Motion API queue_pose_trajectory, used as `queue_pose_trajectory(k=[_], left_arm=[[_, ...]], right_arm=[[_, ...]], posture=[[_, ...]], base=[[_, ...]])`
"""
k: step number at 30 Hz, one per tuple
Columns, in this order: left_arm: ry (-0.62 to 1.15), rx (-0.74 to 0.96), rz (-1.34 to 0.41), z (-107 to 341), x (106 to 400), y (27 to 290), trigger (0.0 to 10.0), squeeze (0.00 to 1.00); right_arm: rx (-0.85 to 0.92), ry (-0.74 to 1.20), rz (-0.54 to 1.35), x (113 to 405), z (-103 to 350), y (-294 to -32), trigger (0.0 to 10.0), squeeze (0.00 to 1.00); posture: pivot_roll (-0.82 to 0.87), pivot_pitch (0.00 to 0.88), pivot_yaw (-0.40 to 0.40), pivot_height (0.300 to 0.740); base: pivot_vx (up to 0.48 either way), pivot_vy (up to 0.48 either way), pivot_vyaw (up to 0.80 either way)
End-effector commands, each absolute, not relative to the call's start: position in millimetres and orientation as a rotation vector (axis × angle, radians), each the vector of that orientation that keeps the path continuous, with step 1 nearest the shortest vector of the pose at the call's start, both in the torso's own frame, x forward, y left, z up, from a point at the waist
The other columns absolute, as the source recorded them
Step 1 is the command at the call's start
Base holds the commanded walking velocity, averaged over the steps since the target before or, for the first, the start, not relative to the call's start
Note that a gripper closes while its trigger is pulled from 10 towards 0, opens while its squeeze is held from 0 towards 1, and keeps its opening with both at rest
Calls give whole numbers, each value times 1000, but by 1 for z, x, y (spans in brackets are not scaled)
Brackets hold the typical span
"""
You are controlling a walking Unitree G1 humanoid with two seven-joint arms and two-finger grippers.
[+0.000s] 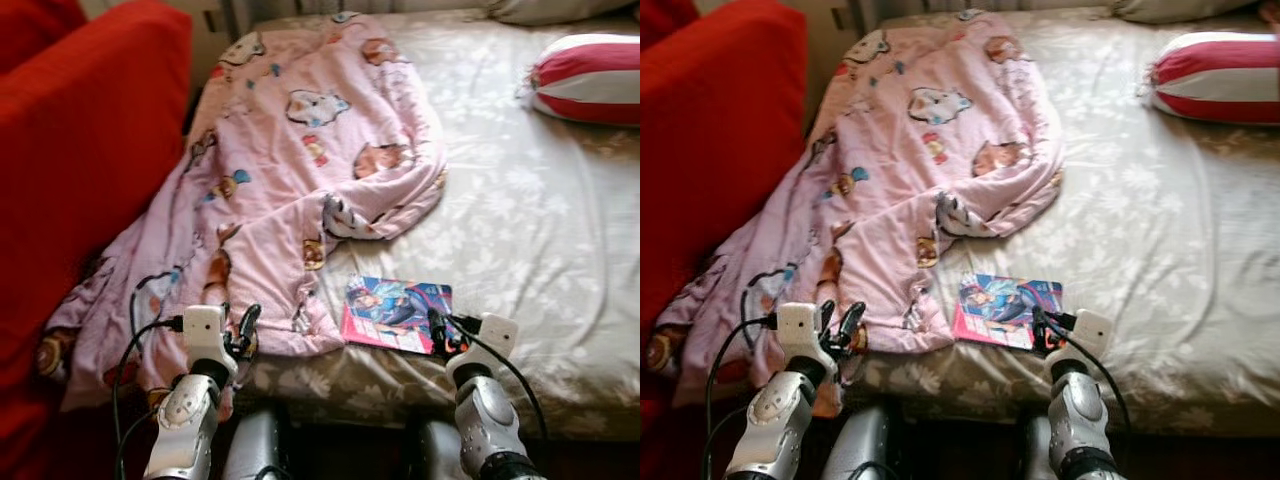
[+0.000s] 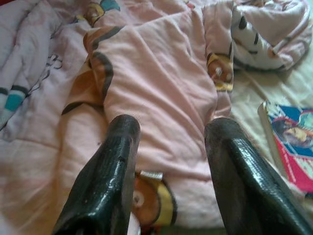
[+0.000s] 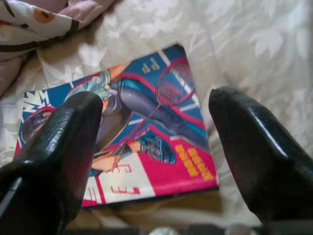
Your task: Clean up the room
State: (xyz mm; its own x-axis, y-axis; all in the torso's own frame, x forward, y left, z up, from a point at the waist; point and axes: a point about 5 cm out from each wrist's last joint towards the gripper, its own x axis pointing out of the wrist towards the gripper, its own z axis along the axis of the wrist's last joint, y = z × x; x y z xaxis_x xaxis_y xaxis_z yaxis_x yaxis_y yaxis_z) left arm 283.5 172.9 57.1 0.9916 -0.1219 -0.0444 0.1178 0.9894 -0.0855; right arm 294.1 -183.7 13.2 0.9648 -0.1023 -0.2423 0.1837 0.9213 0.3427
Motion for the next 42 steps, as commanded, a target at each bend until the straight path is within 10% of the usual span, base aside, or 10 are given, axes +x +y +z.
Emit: queue_pose_trajectory(k=[1, 9, 10, 13, 15, 42], left_arm=[[71, -74, -117, 55, 278, 179, 10000, 0], [86, -40, -102, 54, 269, 191, 10000, 0], [92, -34, -102, 54, 268, 193, 10000, 0], [99, -26, -101, 54, 265, 196, 10000, 0], [101, -21, -99, 55, 264, 198, 10000, 0], [134, 44, -90, 63, 255, 216, 10000, 0]], right_arm=[[417, 242, -160, 291, 8, -182, 10000, 0], [476, 219, -199, 292, 9, -185, 10000, 0], [482, 210, -192, 292, 10, -185, 10000, 1000], [482, 211, -190, 291, 9, -187, 10000, 1000], [490, 212, -192, 290, 8, -188, 10000, 0], [620, 136, -255, 294, 13, -195, 10000, 0]], posture=[[81, 244, 103, 622], [121, 276, 128, 622], [128, 281, 130, 622], [142, 291, 145, 622], [148, 297, 151, 622], [202, 313, 185, 622]], base=[[0, 0, 0], [0, 0, 0], [0, 0, 0], [0, 0, 0], [0, 0, 0], [0, 0, 0]])
